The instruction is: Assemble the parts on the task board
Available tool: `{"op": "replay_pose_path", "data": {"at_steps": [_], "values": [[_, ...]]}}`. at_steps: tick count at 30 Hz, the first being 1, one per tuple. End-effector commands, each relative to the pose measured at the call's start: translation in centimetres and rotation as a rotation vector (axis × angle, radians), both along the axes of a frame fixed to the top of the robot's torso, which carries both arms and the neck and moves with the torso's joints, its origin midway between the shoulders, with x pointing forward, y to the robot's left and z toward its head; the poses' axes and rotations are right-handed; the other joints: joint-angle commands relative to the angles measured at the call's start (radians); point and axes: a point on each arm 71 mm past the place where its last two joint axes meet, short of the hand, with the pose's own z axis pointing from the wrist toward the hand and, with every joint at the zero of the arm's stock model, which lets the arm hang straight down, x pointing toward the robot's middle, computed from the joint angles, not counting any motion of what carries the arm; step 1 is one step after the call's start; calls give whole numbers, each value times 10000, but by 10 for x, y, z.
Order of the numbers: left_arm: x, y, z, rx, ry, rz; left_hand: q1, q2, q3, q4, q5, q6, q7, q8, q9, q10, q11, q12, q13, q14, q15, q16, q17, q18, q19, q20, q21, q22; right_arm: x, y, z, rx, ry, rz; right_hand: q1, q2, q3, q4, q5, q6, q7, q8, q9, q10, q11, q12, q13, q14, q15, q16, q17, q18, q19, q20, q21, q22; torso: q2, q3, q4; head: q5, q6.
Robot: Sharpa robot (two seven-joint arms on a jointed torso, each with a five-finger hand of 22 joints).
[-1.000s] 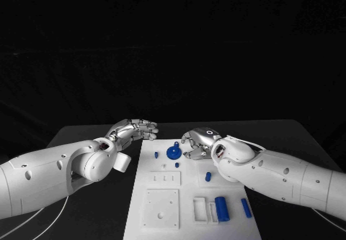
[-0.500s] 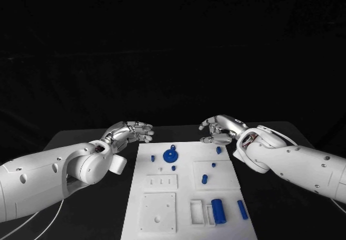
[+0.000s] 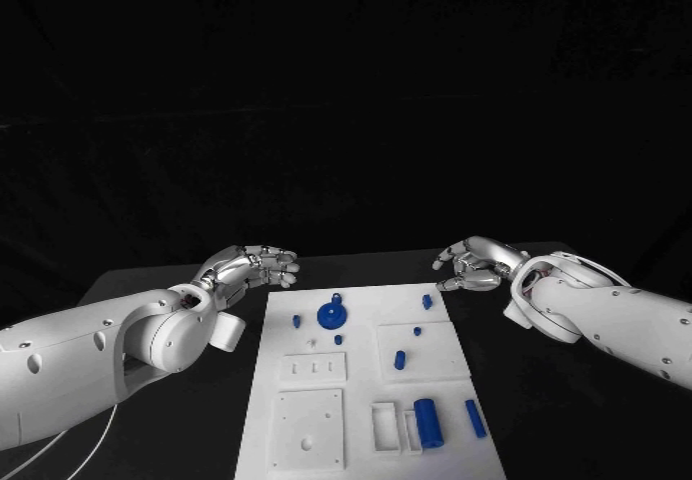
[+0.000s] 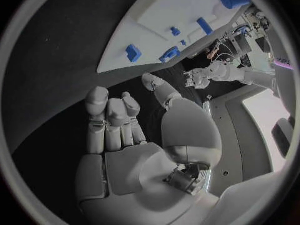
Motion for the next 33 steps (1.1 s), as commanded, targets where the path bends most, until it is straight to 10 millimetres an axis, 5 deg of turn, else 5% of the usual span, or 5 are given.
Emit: {"op": "replay_pose_path", "data": {"at_steps": [1,18,33], "values": [[0,-2,1,-127,-64,-184,12,17,-49,-4,28,49,182,-46,12,57,-13,38,10,-22,60,-42,16,-51,-84,-18,67,-15,1,0,-9,231,714,339,235,-43,-186,3,-86,-53,66,40,11,-166,22,-42,-46,-93,42,-71,17,856,-141,-10,-66,189,17,-12,2,-53,-16],[0,-2,1,-136,-51,-237,15,20,-48,-8,25,48,181,-53,17,57,-15,30,11,-17,59,-44,21,-50,-86,-19,69,-16,7,-1,-37,88,1233,70,836,-49,-741,5,-366,-455,209,-177,-82,-565,162,-30,-43,-277,181,-194,51,856,-461,139,-146,188,7,-47,65,-110,-154],[0,-1,1,-120,-59,-196,17,23,-47,-11,23,44,182,-62,21,52,-12,20,10,-16,58,-49,25,-50,-89,-19,71,-17,6,4,-47,36,1579,207,1434,63,-464,5,-891,-346,198,-135,-91,-655,154,49,-82,-305,175,-218,84,856,-545,213,-136,192,-10,-48,16,-44,-214]]}}
